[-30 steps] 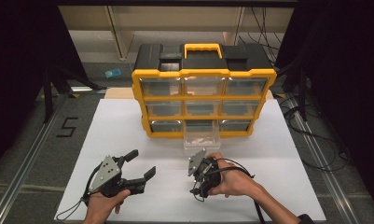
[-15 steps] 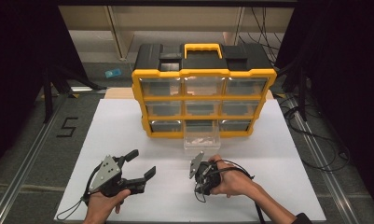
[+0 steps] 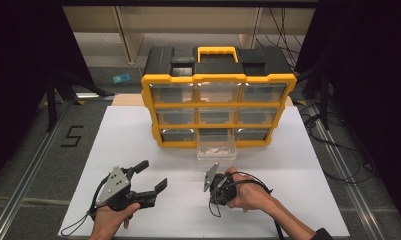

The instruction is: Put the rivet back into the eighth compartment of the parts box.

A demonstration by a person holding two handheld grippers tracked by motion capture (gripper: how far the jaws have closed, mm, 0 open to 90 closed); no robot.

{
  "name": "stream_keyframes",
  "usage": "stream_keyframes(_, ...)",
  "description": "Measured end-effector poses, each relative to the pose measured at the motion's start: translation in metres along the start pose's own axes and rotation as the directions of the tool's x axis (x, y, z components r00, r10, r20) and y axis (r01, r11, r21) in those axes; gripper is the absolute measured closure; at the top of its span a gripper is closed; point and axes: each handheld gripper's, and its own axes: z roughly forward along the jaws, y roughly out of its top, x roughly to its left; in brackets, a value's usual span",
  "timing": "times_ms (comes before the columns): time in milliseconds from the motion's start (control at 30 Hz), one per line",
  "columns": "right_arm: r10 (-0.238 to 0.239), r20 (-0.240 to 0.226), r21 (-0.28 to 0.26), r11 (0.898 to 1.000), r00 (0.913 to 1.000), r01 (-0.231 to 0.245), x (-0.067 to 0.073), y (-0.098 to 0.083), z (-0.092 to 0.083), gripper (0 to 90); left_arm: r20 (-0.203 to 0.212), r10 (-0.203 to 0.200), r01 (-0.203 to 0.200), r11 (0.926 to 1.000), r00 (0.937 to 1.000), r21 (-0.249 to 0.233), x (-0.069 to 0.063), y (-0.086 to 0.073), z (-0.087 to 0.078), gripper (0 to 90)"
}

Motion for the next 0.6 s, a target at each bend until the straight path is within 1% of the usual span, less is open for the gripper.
stream_keyframes(67, 0.003, 0.007, 0.003, 1.0, 1.0, -0.003, 0.001, 0.001, -0.001, 83.2, 0.0, 0.001, -0.001, 1.0, 1.0, 0.0, 0.0, 0.0, 0.0, 16.3)
stream_keyframes(100, -0.01, 0.01, -0.02, 1.0, 0.9999, 0.01, 0.0, 0.001, -0.001, 83.2, 0.0, -0.001, 0.001, 1.0, 1.0, 0.003, 0.0, 0.0, 0.0, 16.3)
stream_keyframes(133, 0.016, 0.002, -0.01, 1.0, 0.9999, -0.016, 0.0, 0.002, -0.007, 83.3, -0.001, 0.004, -0.004, 1.0, 1.0, 0.005, 0.0, 0.0, 0.0, 16.3)
stream_keyframes(167, 0.023, -0.001, -0.036, 0.999, 0.9997, -0.023, -0.001, 0.002, -0.01, 83.3, -0.001, 0.003, -0.003, 1.0, 1.0, 0.006, 0.0, -0.001, 0.0, 16.3)
stream_keyframes(200, 0.012, 0.004, -0.072, 0.997, 0.9999, -0.012, -0.003, 0.002, -0.016, 83.3, 0.0, 0.007, -0.007, 0.9999, 1.0, 0.007, 0.001, -0.001, 0.001, 16.3)
stream_keyframes(233, 0.002, 0.022, -0.097, 0.995, 0.9998, 0.0, -0.005, 0.002, -0.022, 83.4, 0.0, 0.006, -0.006, 1.0, 1.0, 0.007, 0.001, -0.001, 0.001, 16.3)
stream_keyframes(300, 0.011, 0.041, -0.147, 0.989, 0.9991, -0.005, -0.008, 0.002, -0.036, 83.5, 0.0, 0.003, -0.003, 1.0, 1.0, 0.007, 0.0, -0.001, 0.001, 16.3)
stream_keyframes(367, 0.019, 0.065, -0.169, 0.986, 0.9977, -0.007, -0.009, 0.002, -0.045, 83.5, 0.0, 0.001, -0.001, 1.0, 1.0, 0.006, 0.0, -0.001, 0.001, 16.3)
stream_keyframes(433, 0.025, 0.093, -0.201, 0.98, 0.9954, -0.005, -0.011, 0.003, -0.053, 83.5, 0.0, 0.002, -0.002, 1.0, 1.0, 0.006, 0.0, -0.001, 0.001, 16.3)
stream_keyframes(467, 0.036, 0.106, -0.232, 0.973, 0.9937, -0.011, -0.011, 0.002, -0.057, 83.5, -0.001, 0.002, -0.002, 1.0, 1.0, 0.007, 0.0, -0.001, 0.001, 16.3)
stream_keyframes(500, 0.046, 0.122, -0.254, 0.967, 0.9914, -0.014, -0.012, 0.002, -0.06, 83.5, -0.001, 0.002, -0.002, 1.0, 1.0, 0.006, 0.0, -0.001, 0.001, 16.3)
stream_keyframes(533, 0.053, 0.129, -0.272, 0.962, 0.9902, -0.016, -0.013, 0.002, -0.064, 83.5, -0.001, 0.008, -0.008, 0.9999, 1.0, 0.007, 0.001, -0.001, 0.001, 16.3)
stream_keyframes(600, 0.07, 0.106, -0.321, 0.946, 0.9918, -0.033, -0.015, 0.001, -0.072, 83.5, -0.002, 0.008, -0.008, 0.9999, 1.0, 0.006, 0.001, 0.0, 0.001, 16.3)
